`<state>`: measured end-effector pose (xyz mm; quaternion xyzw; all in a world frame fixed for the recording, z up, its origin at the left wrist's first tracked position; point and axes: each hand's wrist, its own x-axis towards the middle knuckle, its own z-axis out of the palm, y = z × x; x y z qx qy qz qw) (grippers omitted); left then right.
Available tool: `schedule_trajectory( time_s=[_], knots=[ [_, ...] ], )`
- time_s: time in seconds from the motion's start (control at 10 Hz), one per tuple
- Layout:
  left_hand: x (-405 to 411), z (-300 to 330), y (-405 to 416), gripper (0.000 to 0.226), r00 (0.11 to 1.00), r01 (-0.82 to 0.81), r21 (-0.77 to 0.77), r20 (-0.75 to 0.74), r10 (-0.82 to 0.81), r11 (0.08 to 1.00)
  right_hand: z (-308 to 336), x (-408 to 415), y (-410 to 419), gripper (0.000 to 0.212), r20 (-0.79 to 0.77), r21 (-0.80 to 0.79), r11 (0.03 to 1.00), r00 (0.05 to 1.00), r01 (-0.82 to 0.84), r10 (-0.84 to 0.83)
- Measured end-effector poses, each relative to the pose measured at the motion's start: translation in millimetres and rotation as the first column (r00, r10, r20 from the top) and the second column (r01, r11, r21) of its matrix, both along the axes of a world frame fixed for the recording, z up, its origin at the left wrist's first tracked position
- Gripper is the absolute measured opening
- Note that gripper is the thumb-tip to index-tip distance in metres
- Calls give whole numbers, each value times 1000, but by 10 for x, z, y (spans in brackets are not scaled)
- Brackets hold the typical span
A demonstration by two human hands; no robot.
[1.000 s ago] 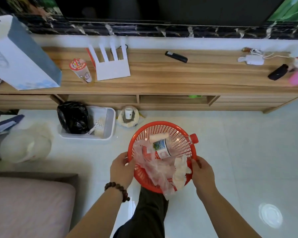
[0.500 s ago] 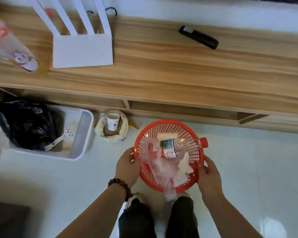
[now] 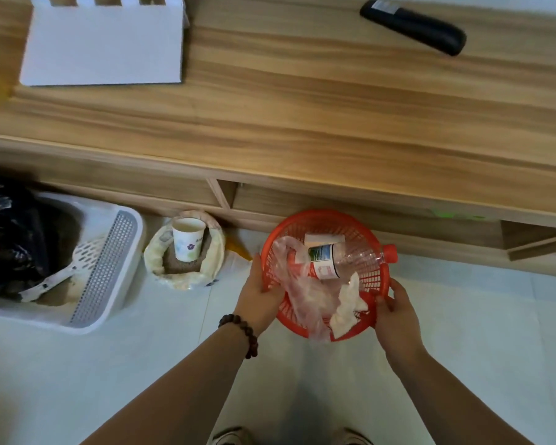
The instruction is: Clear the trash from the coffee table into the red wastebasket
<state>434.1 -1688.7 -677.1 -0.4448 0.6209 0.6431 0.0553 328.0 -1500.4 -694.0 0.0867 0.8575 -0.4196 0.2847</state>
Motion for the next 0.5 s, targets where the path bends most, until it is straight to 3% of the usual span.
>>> schedule_trajectory(
  time_s=[0.1,0.2,0.3,0.4,0.5],
  knots=[
    [-58,55,-21,61,999,33,-38,24,-32,999,93,-46,8,39,32,-21,999,998,-47,48],
    [17,389,-14,47,993,105,-209,74,-92,972,402,0,63,48,75,66,994,994,-88,83],
    [192,997,-16,54,972,214,-333,170,-164,918,997,131,137,50,49,133,969,978,-206,201],
    [400,1836,-32,70,909,372,-329,317,-269,868,1841,300,166,50,25,150,949,961,-276,276],
    [579,2741,-7,73,885,440,-421,356,-301,794,2793,447,191,51,-41,177,932,943,-317,329]
  ],
)
